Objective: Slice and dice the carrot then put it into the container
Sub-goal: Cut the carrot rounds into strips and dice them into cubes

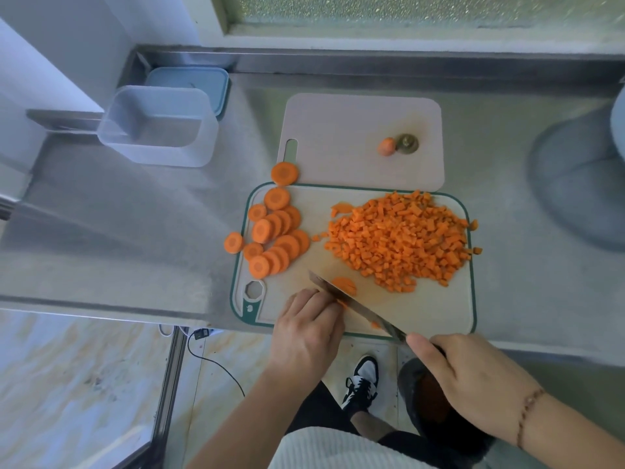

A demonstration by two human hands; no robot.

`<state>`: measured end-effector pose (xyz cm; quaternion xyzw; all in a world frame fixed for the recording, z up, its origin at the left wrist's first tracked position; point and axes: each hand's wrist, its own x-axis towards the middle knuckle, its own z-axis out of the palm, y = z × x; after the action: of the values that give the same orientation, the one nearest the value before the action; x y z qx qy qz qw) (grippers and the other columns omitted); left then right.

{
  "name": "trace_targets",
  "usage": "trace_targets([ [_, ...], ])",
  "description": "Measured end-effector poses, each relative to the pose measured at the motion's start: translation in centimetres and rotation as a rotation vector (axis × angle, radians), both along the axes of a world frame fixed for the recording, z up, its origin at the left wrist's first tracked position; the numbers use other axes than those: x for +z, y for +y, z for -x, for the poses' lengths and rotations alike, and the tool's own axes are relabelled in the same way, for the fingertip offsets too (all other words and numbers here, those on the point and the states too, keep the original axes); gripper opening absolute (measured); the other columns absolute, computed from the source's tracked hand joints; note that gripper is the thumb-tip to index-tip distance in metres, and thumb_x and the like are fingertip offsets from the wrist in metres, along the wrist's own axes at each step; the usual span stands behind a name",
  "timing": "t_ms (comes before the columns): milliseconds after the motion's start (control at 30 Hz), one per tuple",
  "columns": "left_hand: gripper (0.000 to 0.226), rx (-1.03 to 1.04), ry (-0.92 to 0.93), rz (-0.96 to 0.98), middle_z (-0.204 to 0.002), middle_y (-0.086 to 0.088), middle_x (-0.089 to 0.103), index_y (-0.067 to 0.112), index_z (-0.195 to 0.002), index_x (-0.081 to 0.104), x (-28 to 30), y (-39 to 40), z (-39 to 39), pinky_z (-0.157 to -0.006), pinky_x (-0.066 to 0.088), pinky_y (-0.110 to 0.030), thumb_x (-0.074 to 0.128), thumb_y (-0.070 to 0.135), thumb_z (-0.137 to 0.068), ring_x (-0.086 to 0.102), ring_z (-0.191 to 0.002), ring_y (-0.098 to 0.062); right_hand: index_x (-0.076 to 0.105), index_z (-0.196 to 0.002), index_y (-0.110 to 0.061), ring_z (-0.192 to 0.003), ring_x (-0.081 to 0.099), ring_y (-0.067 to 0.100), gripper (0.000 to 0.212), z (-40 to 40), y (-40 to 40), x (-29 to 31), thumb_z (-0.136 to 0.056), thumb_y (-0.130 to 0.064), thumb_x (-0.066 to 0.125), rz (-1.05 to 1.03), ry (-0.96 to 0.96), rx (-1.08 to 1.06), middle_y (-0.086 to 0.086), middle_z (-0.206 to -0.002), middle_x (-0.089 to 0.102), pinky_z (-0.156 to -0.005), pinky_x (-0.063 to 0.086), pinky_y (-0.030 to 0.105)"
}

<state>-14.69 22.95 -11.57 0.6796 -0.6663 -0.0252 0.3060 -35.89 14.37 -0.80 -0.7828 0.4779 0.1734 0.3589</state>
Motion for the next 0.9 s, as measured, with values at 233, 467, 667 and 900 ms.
trace_targets([
  [233,0.005,0.002,0.074,-0.017,-0.095,-0.003,0.071,0.005,-0.089,0.076,0.2,0.0,0.3,-0.079,0.056,-0.037,0.071,0.005,-0.088,0.067,-0.089,-0.026,0.049,-0.065,-0.020,-0.054,0.053,0.016,0.071,-1.8,-0.2,-0.2,-0.084,-0.072,0.004,0.031,0.073,0.057,-0.001,-0.057,0.051,-0.061,0.050,0.035],
  [467,0.016,-0.034,0.027,-0.038,-0.097,-0.006,0.069,0.003,-0.087,0.074,0.5,1.0,0.1,-0.078,0.057,-0.037,0.060,0.009,-0.094,0.066,-0.091,-0.026,0.037,-0.056,-0.020,-0.046,0.040,0.012,0.065,-0.4,-0.1,-0.2,-0.082,-0.073,0.010,-0.021,-0.030,-0.002,0.000,-0.048,0.038,-0.054,0.040,0.030],
  [667,0.014,0.010,-0.057,-0.025,-0.094,-0.001,0.070,0.008,-0.085,0.076,0.7,1.1,0.4,-0.082,0.050,-0.036,0.063,0.010,-0.091,0.061,-0.089,-0.024,0.044,-0.059,-0.021,-0.050,0.049,0.013,0.069,-0.6,0.2,-0.1,-0.082,-0.074,0.007,-0.027,0.035,0.021,0.001,-0.052,0.047,-0.058,0.046,0.031],
  [900,0.018,-0.014,-0.057,-0.034,-0.092,0.002,0.072,0.012,-0.083,0.076,1.3,0.8,0.0,-0.081,0.048,-0.036,0.060,0.014,-0.089,0.065,-0.092,-0.023,0.046,-0.061,-0.020,-0.055,0.053,0.016,0.072,-1.6,0.4,-0.1,-0.080,-0.076,0.004,0.039,0.012,0.044,-0.001,-0.055,0.050,-0.061,0.049,0.036],
])
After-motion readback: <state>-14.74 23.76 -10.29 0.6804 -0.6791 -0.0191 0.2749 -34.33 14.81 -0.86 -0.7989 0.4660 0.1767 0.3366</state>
